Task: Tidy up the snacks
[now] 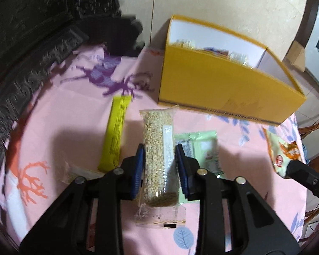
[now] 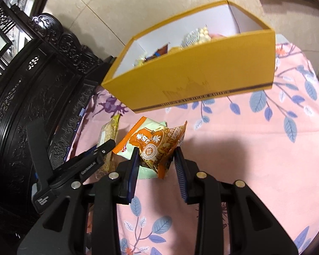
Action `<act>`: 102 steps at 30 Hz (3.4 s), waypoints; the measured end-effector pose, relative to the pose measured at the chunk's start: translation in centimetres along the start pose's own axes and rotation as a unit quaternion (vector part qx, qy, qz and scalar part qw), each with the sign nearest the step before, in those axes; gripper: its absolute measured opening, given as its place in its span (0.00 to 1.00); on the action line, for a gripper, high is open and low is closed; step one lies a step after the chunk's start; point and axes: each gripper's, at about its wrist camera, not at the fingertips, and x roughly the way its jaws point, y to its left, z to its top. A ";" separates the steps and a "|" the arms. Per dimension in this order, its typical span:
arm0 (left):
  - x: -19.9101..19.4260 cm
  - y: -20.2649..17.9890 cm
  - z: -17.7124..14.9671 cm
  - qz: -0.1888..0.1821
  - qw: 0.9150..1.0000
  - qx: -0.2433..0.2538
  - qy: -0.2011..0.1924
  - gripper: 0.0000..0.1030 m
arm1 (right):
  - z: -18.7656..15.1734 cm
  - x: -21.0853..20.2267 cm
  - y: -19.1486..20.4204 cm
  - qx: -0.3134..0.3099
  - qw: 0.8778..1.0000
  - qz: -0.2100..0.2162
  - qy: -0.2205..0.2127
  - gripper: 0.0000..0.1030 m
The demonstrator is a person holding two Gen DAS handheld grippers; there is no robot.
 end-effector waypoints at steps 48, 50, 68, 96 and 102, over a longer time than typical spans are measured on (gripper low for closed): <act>-3.8 8.0 -0.2 0.055 0.997 0.023 -0.042 0.84 | 1.1 9.8 2.0 -0.066 0.994 -0.034 0.085 0.59; -4.1 8.5 -1.8 0.054 0.997 0.031 -0.040 0.84 | 0.6 11.1 2.2 -0.068 0.992 -0.035 0.101 0.59; -1.8 8.2 -10.5 0.085 0.990 0.102 0.044 0.83 | -2.3 13.8 4.8 -0.212 0.968 -0.099 0.086 0.41; -2.6 2.3 -14.3 0.023 0.998 0.053 0.029 0.74 | -3.0 9.3 8.4 -0.317 0.945 0.027 0.074 0.41; -3.4 2.6 -15.2 0.036 0.998 0.038 0.020 0.68 | -4.0 16.0 14.9 -0.444 0.884 0.085 0.118 0.41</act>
